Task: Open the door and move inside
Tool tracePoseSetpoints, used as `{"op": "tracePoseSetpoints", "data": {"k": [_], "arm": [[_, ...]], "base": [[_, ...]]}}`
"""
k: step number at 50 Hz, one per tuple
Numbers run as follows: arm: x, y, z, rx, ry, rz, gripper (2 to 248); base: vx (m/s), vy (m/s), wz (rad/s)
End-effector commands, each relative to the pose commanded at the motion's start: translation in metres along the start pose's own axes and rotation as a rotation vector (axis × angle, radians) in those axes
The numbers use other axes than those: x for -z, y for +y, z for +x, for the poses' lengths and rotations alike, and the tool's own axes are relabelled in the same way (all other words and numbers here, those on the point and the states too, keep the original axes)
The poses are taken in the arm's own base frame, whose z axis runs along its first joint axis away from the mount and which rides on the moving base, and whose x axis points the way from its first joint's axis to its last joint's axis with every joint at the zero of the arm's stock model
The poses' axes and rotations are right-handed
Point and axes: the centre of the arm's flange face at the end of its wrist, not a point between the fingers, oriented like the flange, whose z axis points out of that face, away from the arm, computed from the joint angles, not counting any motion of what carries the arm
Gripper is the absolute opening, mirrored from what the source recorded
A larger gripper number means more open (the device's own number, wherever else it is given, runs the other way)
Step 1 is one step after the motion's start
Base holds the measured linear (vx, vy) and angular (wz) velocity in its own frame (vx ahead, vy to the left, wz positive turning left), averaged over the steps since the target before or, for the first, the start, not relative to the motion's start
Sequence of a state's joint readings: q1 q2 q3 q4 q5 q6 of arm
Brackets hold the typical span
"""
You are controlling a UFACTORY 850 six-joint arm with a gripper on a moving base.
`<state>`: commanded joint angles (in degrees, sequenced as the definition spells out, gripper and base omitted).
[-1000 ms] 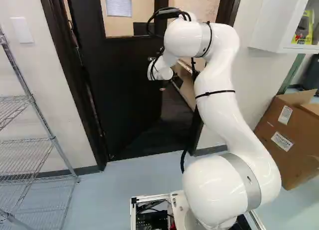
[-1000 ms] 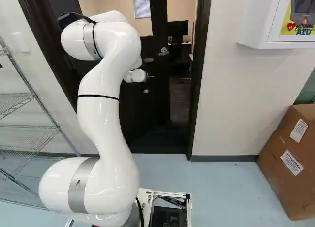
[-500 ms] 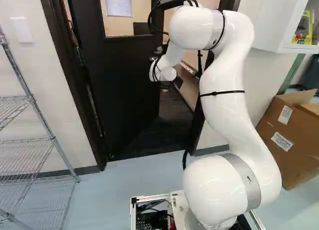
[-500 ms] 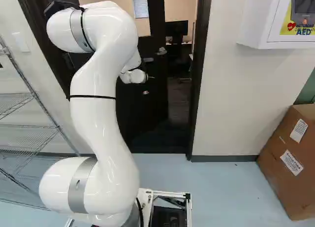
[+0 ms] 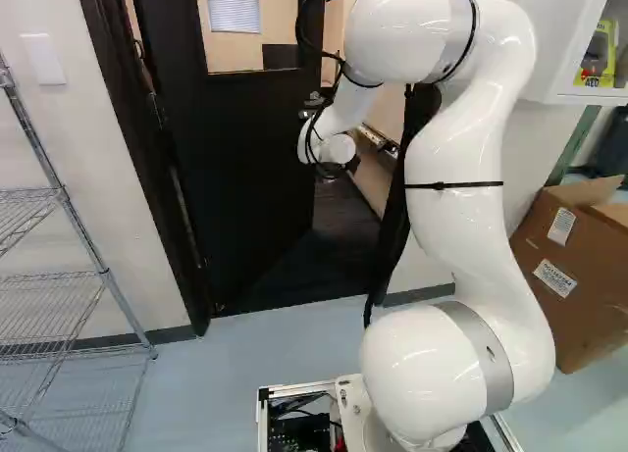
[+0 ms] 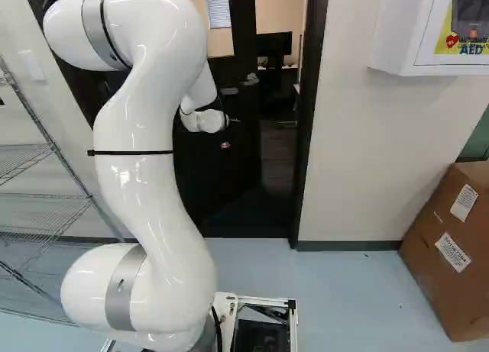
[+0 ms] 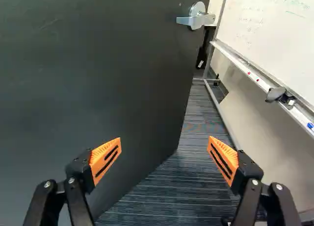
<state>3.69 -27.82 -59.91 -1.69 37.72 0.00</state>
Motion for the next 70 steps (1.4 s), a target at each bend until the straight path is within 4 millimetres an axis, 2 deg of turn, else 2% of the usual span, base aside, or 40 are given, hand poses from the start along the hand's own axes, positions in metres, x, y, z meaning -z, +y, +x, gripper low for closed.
{"op": "tracePoseSetpoints", "data": {"k": [70], "arm": [[0.139, 0.011, -0.031, -0.011, 0.016, -0.026, 247]], "base": [[0.0, 0.0, 0.0]]}}
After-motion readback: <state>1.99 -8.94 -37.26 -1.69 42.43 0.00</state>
